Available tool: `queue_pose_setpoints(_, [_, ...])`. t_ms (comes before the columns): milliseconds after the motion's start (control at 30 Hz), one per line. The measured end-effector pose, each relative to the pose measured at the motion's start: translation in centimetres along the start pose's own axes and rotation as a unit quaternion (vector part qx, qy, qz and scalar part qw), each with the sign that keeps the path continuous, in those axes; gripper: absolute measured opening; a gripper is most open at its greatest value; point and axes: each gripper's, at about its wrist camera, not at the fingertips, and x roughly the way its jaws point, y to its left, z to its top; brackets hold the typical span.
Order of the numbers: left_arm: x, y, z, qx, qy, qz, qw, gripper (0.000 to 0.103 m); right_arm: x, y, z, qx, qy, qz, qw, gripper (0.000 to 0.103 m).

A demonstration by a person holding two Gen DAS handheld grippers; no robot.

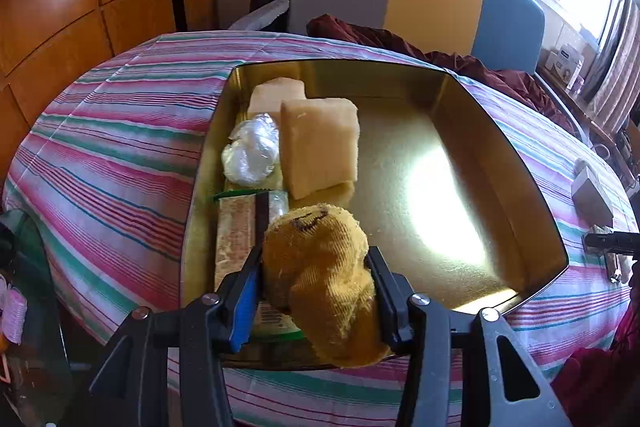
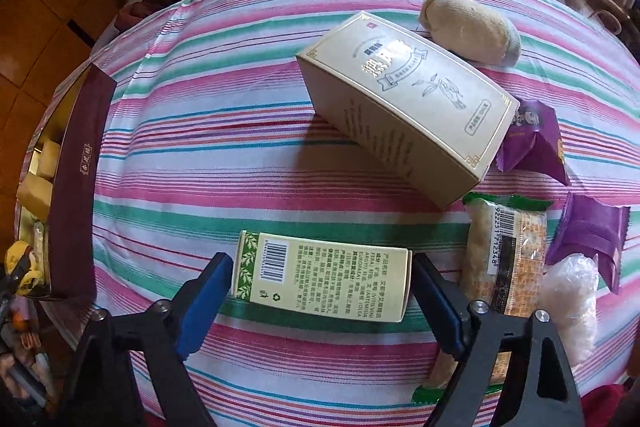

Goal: Organize objects
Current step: 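Carry the yellow knitted cloth into the gold tray and open the left tool, then carry the green-and-white box into the gold tray and open the right tool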

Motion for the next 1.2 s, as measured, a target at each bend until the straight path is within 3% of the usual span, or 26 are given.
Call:
queue_pose_setpoints(67, [0.1, 0.1, -0.1, 0.001, 0.003, -0.001, 1.0, 0.05, -0.2, -0.1, -0.1, 0.0, -0.006, -0.011, 1.0, 0.075])
queue_pose_setpoints(233, [0.5, -0.1, -0.3, 0.007, 0.014, -0.024, 0.9996, 0.053, -0.5, -0.2, -0.3, -0.01, -0.014, -0.025, 1.0, 0.074])
queue_pose_setpoints(333, [0.6, -0.4, -0.5, 0.016, 0.019, -0.042, 0.9988, 0.061, -0.3, 0.1, -0.3, -0.016, -0.016, -0.032, 0.999, 0.074])
queue_pose_setpoints(500, [-0.2, 0.1, -0.6, 0.02, 0.001, -0.058, 0.9981, 0.065, -0.2, 0.6, -0.4, -0.027, -0.02, -0.049, 0.998, 0.074])
queue_pose_setpoints(800, [-2.2, 3.7, -0.2, -0.041, -0.038, -0.044, 0.9974, 0.065, -0.8, 0.5, -0.6, -0.022, -0.025, -0.059, 0.998, 0.072])
queue_pose_setpoints(933, [-2.7, 4.9, 0.0, -0.063, -0.054, -0.027, 0.9962, 0.065, -2.7, 1.1, -0.6, -0.003, -0.051, -0.047, 0.998, 0.072])
queue_pose_setpoints(1067, [-2.9, 5.6, -0.1, -0.077, -0.06, -0.013, 0.9951, 0.065, -5.0, 5.5, 0.8, -0.026, -0.089, -0.013, 0.996, 0.072])
queue_pose_setpoints(1200, [-2.9, 6.6, 0.0, -0.103, -0.057, -0.003, 0.9931, 0.065, -6.8, 13.9, 2.9, -0.084, -0.12, 0.057, 0.988, 0.073])
